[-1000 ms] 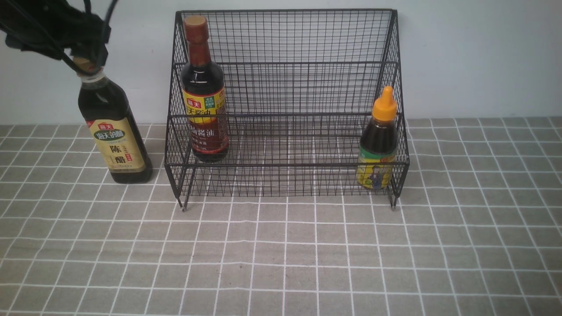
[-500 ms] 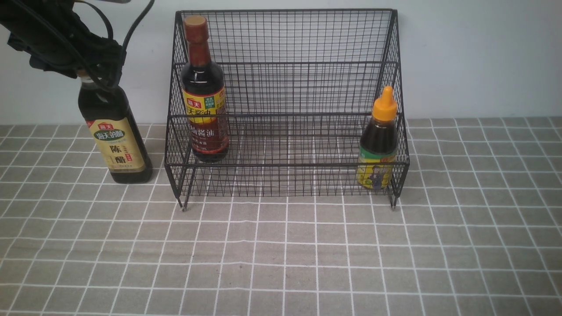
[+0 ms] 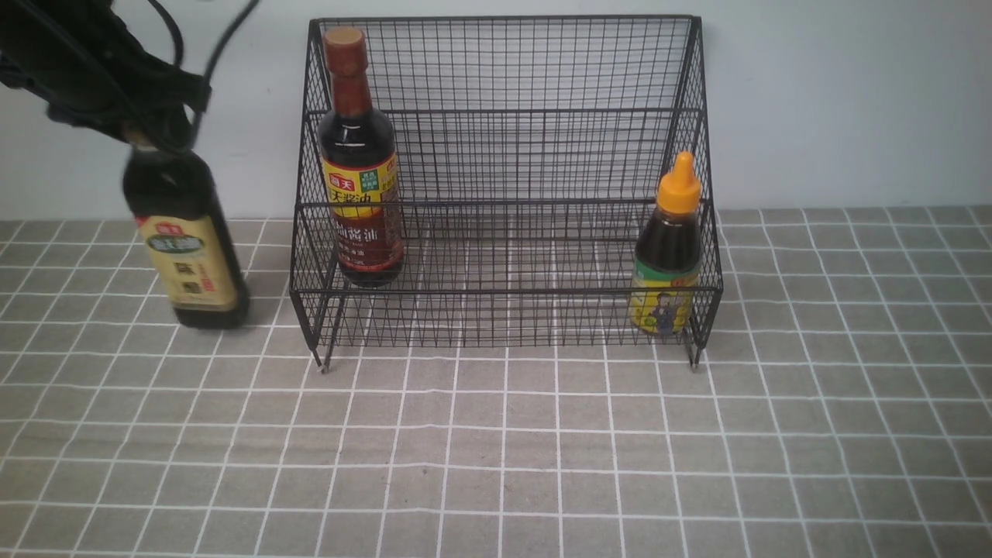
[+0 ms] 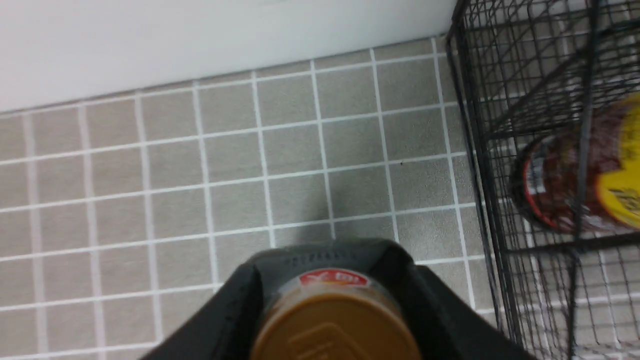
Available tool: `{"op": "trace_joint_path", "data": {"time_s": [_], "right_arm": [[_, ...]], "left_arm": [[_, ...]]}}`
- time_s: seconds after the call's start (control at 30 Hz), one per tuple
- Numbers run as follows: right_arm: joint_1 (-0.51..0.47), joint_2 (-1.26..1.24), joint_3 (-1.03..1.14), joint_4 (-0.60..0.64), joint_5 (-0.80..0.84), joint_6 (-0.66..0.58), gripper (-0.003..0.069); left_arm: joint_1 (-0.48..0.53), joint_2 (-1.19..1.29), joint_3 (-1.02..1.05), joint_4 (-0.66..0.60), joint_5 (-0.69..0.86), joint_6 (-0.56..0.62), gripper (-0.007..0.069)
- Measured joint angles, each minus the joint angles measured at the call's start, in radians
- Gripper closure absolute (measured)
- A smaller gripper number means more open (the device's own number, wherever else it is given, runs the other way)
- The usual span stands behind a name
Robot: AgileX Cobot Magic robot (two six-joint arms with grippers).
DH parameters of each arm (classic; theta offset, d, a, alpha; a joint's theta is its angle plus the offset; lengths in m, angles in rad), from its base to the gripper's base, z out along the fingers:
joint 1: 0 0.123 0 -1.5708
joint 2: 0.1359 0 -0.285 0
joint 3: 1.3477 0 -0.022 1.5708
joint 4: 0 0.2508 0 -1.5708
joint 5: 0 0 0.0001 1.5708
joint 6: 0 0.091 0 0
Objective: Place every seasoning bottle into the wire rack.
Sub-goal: Use the left arm to put the condiment bottle back on the shelf
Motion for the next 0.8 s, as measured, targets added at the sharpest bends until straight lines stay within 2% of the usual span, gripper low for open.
{"op": "trace_joint_path", "data": {"time_s": [0.3,0.8], "right_arm": [[0.0,0.0,0.0,0.0,0.0,-0.003,0.0671],[0.0,0.0,0.0,0.0,0.0,-0.004,0.0671]], "left_arm": [[-0.013,-0.222,-0.002,-0.021,0.005,-0.004,0.0306],[-0.23,-0.286,-0.002,-0.034,-0.021,-0.157,0.0306]]}}
